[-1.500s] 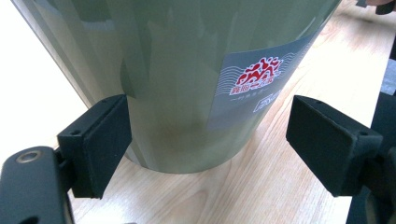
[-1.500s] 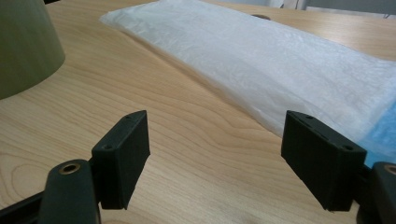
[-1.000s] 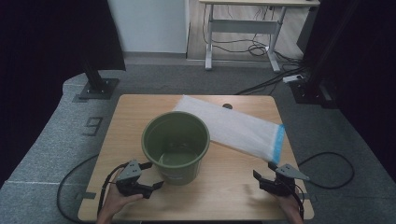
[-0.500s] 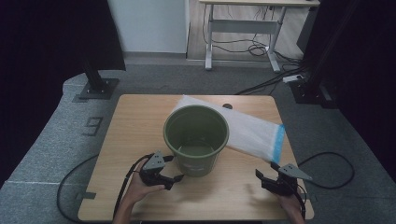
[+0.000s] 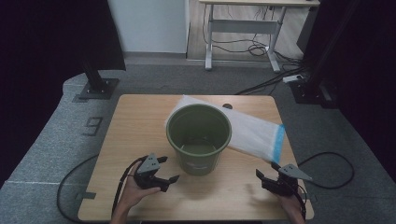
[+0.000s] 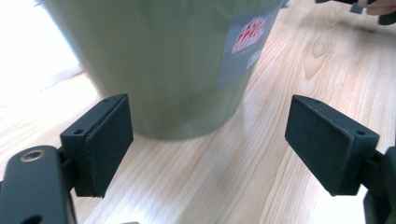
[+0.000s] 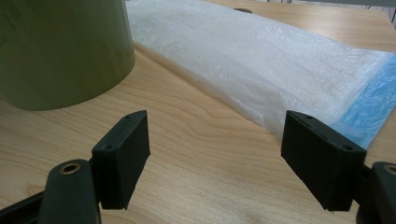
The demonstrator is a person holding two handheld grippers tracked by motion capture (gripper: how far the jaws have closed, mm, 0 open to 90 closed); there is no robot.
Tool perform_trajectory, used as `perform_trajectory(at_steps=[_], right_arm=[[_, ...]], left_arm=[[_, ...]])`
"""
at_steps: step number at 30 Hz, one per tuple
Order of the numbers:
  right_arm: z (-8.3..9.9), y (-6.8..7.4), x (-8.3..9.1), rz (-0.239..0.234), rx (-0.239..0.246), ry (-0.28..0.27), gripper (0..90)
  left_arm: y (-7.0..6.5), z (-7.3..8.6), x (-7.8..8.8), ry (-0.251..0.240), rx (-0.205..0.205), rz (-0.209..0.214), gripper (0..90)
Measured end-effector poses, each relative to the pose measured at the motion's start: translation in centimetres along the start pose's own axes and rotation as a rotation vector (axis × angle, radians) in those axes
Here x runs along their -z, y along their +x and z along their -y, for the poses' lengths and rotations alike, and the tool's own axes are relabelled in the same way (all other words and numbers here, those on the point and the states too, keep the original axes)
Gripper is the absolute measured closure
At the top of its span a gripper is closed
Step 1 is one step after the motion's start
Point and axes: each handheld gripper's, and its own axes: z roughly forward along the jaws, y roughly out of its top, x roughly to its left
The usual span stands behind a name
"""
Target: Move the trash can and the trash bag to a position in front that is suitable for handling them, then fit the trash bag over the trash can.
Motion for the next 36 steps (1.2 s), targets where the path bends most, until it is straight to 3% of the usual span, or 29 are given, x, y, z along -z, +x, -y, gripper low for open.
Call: perform_trajectory(at_steps=[9, 13, 16, 22, 25, 26, 29, 31, 34, 36], right_arm=[[-0.6, 0.7, -0.7, 0.032, 0.042, 0.009, 22.7], [-1.6, 1.2, -1.8, 0.055, 0.095, 0.033, 22.7], [-2.8, 1.4, -3.3, 0.051, 0.147, 0.066, 22.7], [-4.8, 1.1, -8.5, 0.027, 0.178, 0.186, 21.6], [-5.6, 0.7, -10.8, 0.029, 0.164, 0.204, 23.1], [-5.6, 0.7, -10.8, 0.029, 0.164, 0.204, 23.1], [-5.8, 0.9, -13.1, -0.028, 0.165, 0.257, 25.1], [-5.6, 1.3, -14.3, -0.038, 0.180, 0.294, 26.2], [-5.3, 1.4, -15.2, -0.035, 0.190, 0.320, 31.2], [-5.3, 1.1, -15.4, -0.030, 0.152, 0.308, 40.6]], left_arm=[[-0.1, 1.9, 1.0, 0.009, 0.045, -0.017, 14.6], [-0.1, 2.4, 0.8, 0.020, 0.054, -0.017, 14.6], [0.0, 2.6, 0.6, 0.032, 0.047, -0.019, 14.6], [0.3, 3.2, 0.5, 0.047, 0.058, -0.029, 14.6], [0.5, 3.5, 0.8, 0.039, 0.065, -0.031, 14.8], [0.5, 3.5, 0.8, 0.039, 0.065, -0.031, 14.8], [0.8, 4.1, 1.3, 0.033, 0.084, -0.039, 14.9], [1.0, 4.4, 1.7, 0.022, 0.102, -0.049, 15.0], [1.2, 4.6, 2.1, 0.012, 0.114, -0.059, 15.2], [1.4, 4.7, 2.3, 0.006, 0.120, -0.065, 15.2]])
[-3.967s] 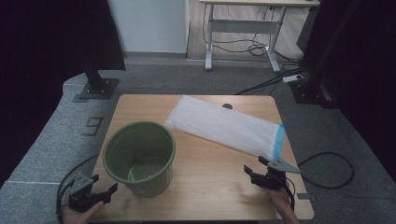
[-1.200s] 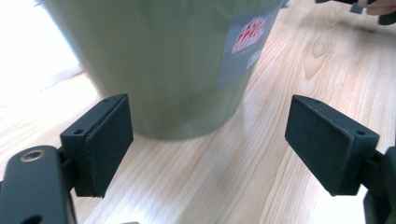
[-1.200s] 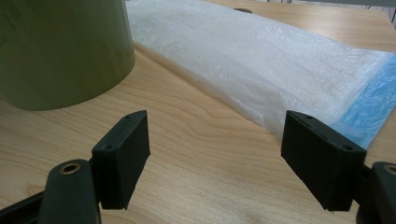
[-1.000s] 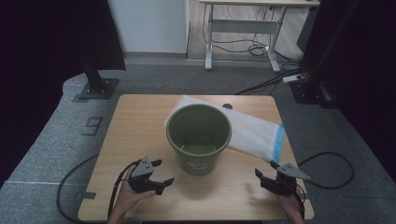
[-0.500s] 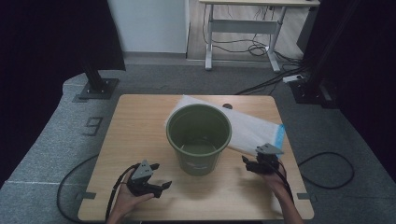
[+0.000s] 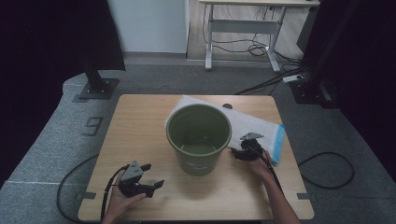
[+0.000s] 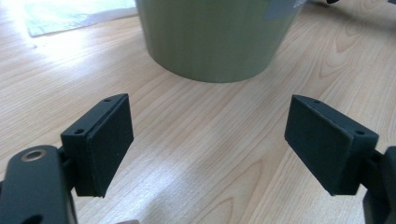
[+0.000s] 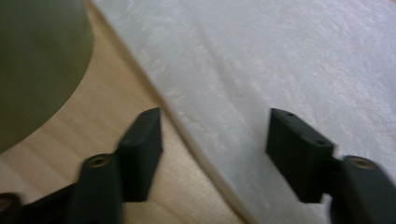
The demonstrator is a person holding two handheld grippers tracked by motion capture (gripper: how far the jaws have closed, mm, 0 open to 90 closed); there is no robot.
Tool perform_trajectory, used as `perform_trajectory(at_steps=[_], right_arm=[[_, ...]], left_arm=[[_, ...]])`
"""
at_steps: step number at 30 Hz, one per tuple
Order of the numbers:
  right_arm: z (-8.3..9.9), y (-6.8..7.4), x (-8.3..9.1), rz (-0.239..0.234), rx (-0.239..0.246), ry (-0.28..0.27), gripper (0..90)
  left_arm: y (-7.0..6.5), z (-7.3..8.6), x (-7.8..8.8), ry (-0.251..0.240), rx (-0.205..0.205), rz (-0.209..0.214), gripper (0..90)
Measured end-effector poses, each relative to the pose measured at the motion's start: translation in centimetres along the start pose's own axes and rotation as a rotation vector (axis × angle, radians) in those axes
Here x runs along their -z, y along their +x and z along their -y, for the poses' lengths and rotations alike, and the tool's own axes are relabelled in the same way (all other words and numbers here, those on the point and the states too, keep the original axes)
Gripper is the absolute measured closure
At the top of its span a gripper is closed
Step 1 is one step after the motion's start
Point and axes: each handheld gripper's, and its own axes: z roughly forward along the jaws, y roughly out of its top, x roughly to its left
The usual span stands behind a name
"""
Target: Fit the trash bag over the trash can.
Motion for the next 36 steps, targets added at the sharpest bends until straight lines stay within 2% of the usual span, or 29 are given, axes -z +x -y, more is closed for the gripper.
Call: perform_trajectory(at_steps=[2, 5, 6, 7, 9, 12, 13, 14, 20, 23, 25, 27, 32, 33, 35, 36], right_arm=[[-0.1, -0.3, 0.0, 0.012, -0.023, -0.002, 52.6], [0.1, -0.7, 0.2, -0.003, -0.023, -0.007, 76.0], [0.1, -0.7, 0.2, -0.003, -0.023, -0.007, 76.0], [0.5, -0.9, 0.6, 0.016, -0.015, 0.001, 86.9], [0.7, -1.0, 0.8, 0.022, -0.017, 0.002, 88.4], [2.3, -1.5, 2.5, 0.043, -0.047, -0.001, 88.7], [2.3, -1.5, 2.5, 0.043, -0.047, -0.001, 88.7], [3.4, -1.6, 3.9, 0.049, -0.062, -0.017, 88.8], [6.9, -1.6, 8.0, 0.048, -0.061, -0.047, 88.8], [8.6, -1.7, 10.2, 0.049, -0.073, -0.060, 88.8], [9.7, -1.9, 11.5, 0.037, -0.097, -0.067, 88.7], [10.9, -1.9, 12.5, 0.047, -0.088, -0.059, 88.7], [13.0, -2.0, 14.3, 0.053, -0.108, -0.055, 88.7], [13.5, -2.0, 14.7, 0.057, -0.111, -0.051, 86.4], [13.5, -1.8, 15.0, 0.050, -0.114, -0.057, 70.4], [13.2, -1.5, 15.1, 0.061, -0.111, -0.074, 64.4]], left_arm=[[0.2, 0.0, 0.1, -0.006, 0.011, 0.004, 15.2], [0.2, 0.1, 0.1, -0.002, 0.012, 0.003, 15.3], [0.2, 0.1, 0.1, -0.002, 0.012, 0.003, 15.3], [0.1, 0.1, 0.0, 0.003, 0.008, 0.001, 15.3], [0.1, 0.1, 0.1, 0.007, 0.007, -0.002, 15.4], [0.0, 0.2, 0.1, 0.007, 0.007, -0.004, 15.4], [0.0, 0.2, 0.1, 0.007, 0.007, -0.004, 15.6], [-0.1, 0.2, 0.0, 0.011, 0.008, -0.002, 15.6], [-0.3, 0.2, -0.2, 0.019, 0.007, 0.001, 15.7], [-0.4, 0.2, -0.2, 0.022, 0.008, -0.001, 15.6], [-0.4, 0.2, -0.2, 0.021, 0.008, -0.003, 15.7], [-0.5, 0.2, -0.2, 0.022, 0.007, -0.003, 15.7], [-0.5, 0.2, -0.2, 0.022, 0.007, -0.004, 15.7], [-0.5, 0.2, -0.2, 0.020, 0.009, -0.005, 15.7], [-0.5, 0.3, -0.2, 0.020, 0.014, -0.005, 16.0], [-0.4, 0.4, -0.2, 0.021, 0.016, -0.005, 16.0]])
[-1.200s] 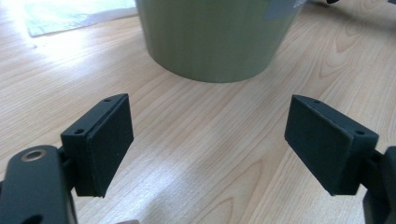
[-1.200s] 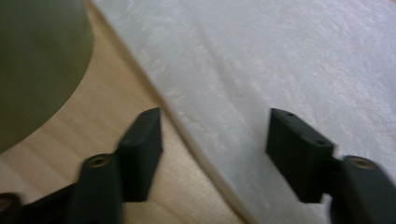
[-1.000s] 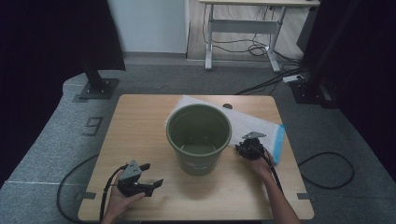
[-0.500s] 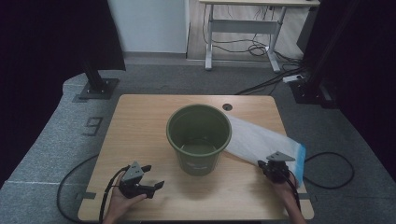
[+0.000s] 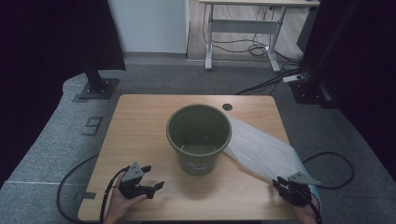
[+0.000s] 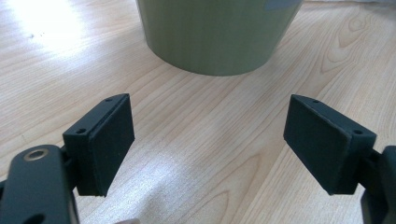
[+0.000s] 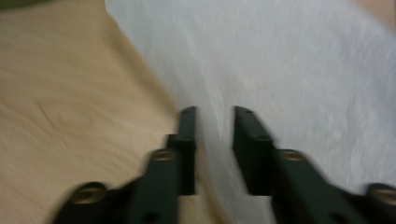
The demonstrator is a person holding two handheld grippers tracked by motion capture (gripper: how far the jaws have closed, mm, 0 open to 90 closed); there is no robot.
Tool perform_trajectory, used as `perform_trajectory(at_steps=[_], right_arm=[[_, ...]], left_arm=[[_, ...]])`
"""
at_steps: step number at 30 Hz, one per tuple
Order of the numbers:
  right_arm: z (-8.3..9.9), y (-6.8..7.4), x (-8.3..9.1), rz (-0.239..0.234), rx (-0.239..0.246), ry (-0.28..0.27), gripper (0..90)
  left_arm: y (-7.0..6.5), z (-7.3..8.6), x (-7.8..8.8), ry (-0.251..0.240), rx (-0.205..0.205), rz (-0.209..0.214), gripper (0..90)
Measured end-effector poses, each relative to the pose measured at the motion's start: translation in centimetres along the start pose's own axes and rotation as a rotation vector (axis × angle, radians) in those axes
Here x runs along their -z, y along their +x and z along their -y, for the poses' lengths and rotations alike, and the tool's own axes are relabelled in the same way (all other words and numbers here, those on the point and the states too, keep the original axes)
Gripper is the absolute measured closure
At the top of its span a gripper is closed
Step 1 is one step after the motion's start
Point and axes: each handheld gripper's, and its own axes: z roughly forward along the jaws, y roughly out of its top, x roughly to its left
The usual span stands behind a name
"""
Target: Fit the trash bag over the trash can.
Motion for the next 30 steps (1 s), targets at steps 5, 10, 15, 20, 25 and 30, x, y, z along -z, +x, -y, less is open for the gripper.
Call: perform_trajectory(at_steps=[5, 10, 15, 20, 25, 30], right_arm=[[-3.5, 2.2, -0.9, -0.060, 0.037, -0.086, 47.4], [-7.5, 4.4, -4.9, -0.147, 0.076, -0.094, 43.0], [-10.3, 6.4, -9.6, -0.189, 0.139, -0.076, 42.8], [-11.8, 7.0, -12.7, -0.198, 0.135, -0.053, 42.8], [-12.5, 7.3, -14.7, -0.216, 0.153, -0.058, 47.0], [-12.0, 7.5, -16.2, -0.219, 0.127, -0.021, 66.3]], left_arm=[[0.0, 0.0, 0.0, 0.000, 0.001, -0.002, 16.1], [0.0, 0.0, 0.1, -0.003, -0.003, 0.000, 16.1], [0.3, 0.0, 0.3, -0.010, -0.001, -0.002, 16.2], [0.5, 0.1, 0.6, -0.015, 0.004, -0.005, 16.4], [0.7, 0.2, 0.6, -0.016, 0.008, -0.006, 16.6], [0.6, 0.3, 0.6, -0.013, 0.008, -0.006, 16.6]])
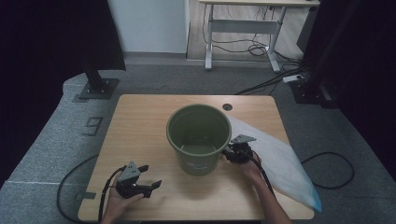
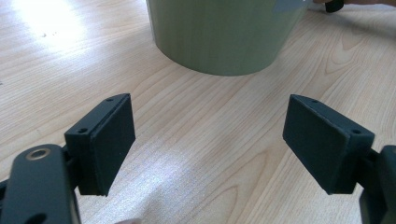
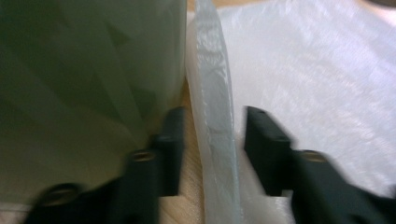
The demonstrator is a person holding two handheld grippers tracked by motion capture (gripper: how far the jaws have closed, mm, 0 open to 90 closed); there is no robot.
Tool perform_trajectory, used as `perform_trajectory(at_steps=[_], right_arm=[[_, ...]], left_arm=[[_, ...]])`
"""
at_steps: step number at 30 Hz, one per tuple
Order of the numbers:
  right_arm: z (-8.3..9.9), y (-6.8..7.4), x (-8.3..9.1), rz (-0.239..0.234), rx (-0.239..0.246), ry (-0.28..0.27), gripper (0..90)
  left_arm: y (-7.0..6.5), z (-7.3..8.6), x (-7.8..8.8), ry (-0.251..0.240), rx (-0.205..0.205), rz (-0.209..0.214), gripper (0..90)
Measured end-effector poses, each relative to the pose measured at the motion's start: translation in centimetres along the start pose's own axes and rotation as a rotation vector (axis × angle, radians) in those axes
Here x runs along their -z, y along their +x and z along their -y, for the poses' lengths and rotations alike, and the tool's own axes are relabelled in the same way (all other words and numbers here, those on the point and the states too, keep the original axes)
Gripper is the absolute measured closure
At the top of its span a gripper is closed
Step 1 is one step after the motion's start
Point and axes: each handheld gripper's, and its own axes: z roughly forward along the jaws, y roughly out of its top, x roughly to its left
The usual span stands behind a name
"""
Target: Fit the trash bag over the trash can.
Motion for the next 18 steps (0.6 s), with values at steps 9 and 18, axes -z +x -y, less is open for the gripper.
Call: perform_trajectory(at_steps=[9, 18], right_arm=[[0.1, 0.1, 1.1, 0.014, -0.011, -0.002, 88.6], [0.2, -0.9, 6.9, -0.016, -0.134, -0.214, 88.8]], left_arm=[[0.0, 0.2, -0.1, 0.008, 0.002, -0.002, 16.9], [-0.1, 0.2, 0.0, 0.000, 0.012, -0.001, 17.0]])
